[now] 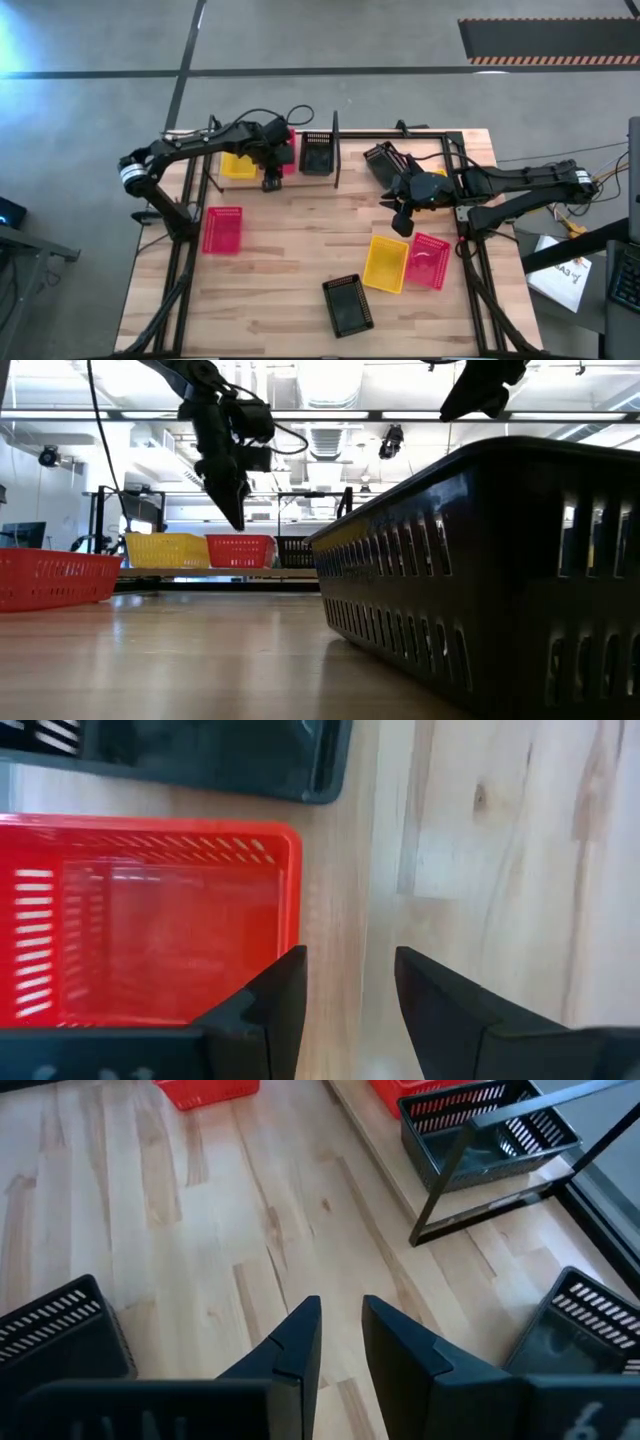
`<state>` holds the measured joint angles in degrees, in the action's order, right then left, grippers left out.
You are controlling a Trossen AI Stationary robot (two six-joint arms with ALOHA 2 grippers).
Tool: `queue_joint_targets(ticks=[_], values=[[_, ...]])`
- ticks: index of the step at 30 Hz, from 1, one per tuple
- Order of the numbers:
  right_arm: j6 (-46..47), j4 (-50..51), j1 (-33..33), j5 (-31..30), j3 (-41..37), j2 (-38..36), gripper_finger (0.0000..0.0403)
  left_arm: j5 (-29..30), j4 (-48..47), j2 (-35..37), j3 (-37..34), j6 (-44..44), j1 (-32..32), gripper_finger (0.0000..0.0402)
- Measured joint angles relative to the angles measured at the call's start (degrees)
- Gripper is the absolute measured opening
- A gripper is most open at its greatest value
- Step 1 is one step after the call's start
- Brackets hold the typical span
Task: Stack baskets on shelf by color
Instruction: Put the middle red bin on the shelf, then stack the right red bin on top of the red bin on the shelf
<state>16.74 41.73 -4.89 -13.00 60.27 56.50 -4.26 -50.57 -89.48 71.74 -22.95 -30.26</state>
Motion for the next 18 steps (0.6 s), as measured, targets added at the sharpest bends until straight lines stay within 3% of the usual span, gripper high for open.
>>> queue_joint_targets(ticks=[8,13,18], values=[[3.66,7.68,-0.11,1.80,-0.78,-3.99,0.0068,-0.05,-2.10,6.98,1.92,13.30,5.46,0.0137],[6.04,6.94,-0.48,8.54,-5.96,-6.19,0.0068,0.75,1.69,11.33,-0.73,26.77,14.18,0.0137],[9.45,6.91,-3.59,13.08,-10.19,-6.12,0.0068,6.46,12.09,12.37,-4.93,37.54,25.51,0.0137]])
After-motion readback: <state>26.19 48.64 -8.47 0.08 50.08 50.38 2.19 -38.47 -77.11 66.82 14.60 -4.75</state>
